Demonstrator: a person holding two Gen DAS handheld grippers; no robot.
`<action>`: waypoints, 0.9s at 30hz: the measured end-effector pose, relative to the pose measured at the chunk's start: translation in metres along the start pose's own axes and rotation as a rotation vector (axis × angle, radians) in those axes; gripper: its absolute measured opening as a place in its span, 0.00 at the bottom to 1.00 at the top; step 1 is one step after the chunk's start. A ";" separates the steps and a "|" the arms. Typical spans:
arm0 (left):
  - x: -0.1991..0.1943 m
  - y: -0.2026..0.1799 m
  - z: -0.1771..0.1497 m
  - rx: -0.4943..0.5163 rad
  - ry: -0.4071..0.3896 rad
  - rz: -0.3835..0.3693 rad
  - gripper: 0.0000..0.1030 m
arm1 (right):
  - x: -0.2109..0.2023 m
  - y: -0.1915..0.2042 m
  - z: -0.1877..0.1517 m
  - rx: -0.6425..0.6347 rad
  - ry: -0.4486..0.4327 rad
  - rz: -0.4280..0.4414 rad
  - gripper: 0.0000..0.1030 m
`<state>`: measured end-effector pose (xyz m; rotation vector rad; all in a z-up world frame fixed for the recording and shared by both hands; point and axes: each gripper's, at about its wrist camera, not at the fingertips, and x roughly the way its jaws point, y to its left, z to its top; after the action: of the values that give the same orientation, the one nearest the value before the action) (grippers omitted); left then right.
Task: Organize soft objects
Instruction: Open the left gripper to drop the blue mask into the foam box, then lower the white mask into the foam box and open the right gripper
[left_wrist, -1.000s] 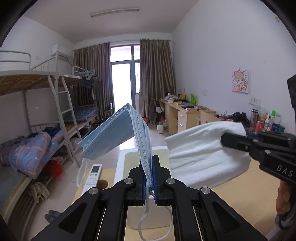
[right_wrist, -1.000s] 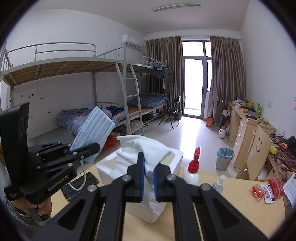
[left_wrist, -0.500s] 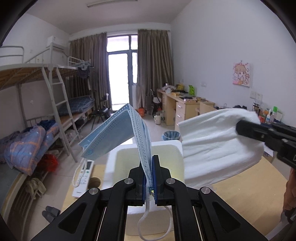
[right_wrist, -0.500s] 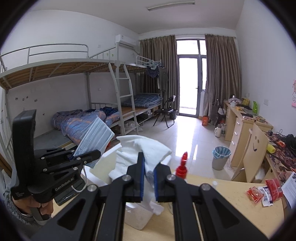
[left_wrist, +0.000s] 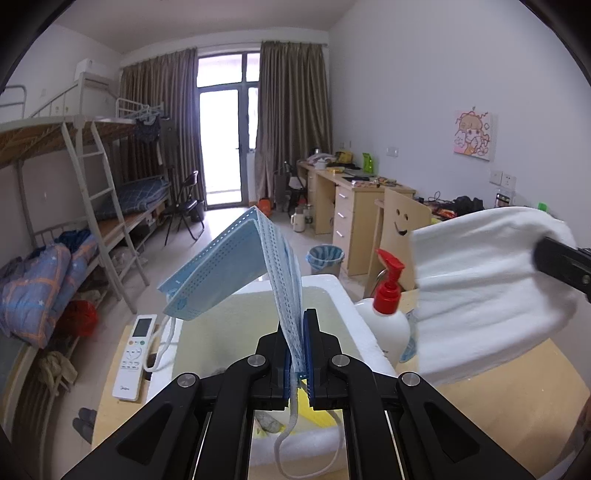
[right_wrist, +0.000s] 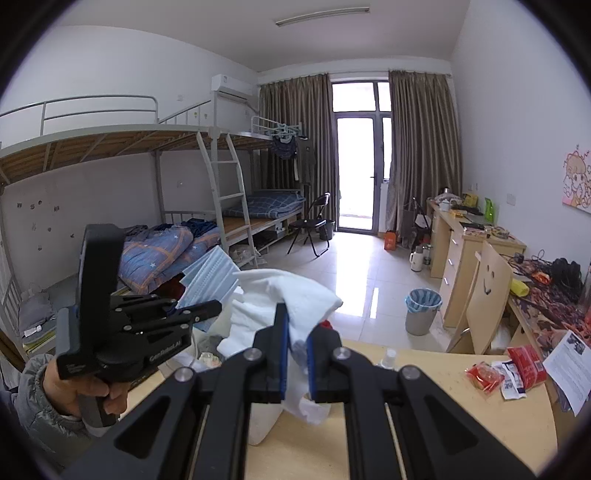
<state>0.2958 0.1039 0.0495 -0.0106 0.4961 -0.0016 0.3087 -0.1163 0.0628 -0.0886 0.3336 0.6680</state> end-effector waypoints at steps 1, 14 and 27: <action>0.003 0.001 0.000 -0.005 0.005 0.002 0.06 | 0.000 -0.001 0.000 0.002 0.000 -0.002 0.11; 0.003 0.005 -0.002 0.015 -0.005 0.072 0.91 | 0.002 -0.005 -0.001 0.013 0.000 -0.002 0.11; -0.031 0.007 -0.006 0.018 -0.091 0.143 0.99 | 0.008 0.002 0.000 -0.008 0.001 0.015 0.11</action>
<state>0.2654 0.1108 0.0587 0.0422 0.4048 0.1345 0.3134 -0.1094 0.0602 -0.0943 0.3333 0.6844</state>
